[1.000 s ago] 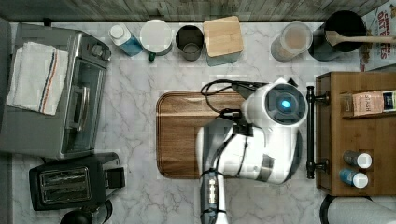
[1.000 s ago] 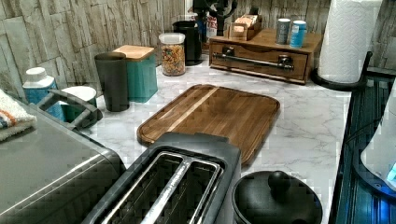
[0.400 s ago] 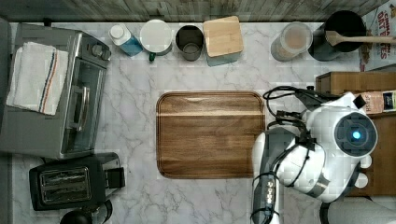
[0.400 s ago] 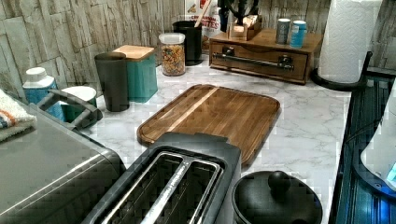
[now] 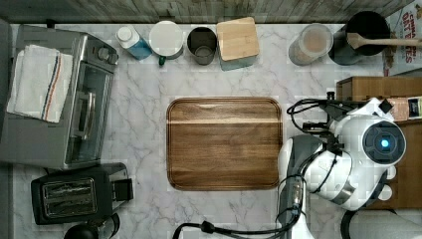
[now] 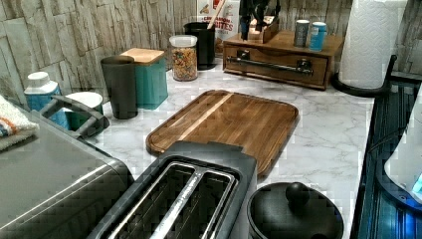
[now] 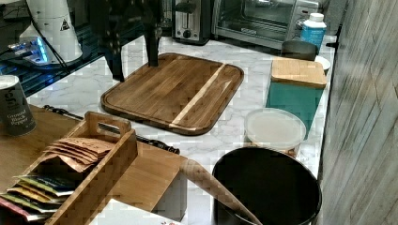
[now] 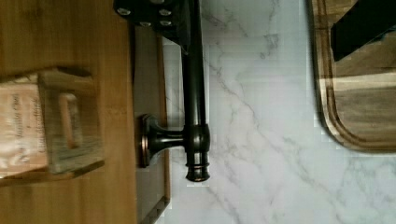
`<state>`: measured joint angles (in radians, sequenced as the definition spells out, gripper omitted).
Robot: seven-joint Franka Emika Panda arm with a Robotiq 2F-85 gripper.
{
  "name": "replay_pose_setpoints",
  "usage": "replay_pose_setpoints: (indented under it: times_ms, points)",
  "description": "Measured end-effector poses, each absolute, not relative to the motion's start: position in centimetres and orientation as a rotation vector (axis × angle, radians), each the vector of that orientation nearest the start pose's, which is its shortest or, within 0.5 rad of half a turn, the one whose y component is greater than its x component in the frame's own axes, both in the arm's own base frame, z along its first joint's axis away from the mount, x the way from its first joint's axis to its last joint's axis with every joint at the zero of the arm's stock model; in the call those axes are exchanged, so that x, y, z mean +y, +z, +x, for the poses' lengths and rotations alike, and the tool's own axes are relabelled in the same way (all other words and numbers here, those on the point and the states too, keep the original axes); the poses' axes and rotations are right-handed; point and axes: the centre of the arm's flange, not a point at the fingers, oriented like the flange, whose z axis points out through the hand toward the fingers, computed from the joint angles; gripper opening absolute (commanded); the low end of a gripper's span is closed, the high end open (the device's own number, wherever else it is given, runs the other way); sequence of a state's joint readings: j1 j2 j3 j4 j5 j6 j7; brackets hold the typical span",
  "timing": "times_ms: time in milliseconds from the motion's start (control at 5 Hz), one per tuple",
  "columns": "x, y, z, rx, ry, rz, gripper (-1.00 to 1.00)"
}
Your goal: Open the drawer.
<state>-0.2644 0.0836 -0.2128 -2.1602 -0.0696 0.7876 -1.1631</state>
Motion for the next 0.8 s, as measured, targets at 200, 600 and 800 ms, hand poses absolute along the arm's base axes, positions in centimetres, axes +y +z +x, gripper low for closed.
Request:
replay_pose_setpoints:
  times_ms: [200, 600, 800]
  points:
    - [-25.7, 34.7, 50.2, 0.046, -0.093, -3.252, 1.0]
    - [-25.4, 32.8, 50.4, -0.071, -0.1, -3.316, 1.0]
    - [-25.9, 32.8, 50.2, -0.056, -0.1, -3.317, 1.0]
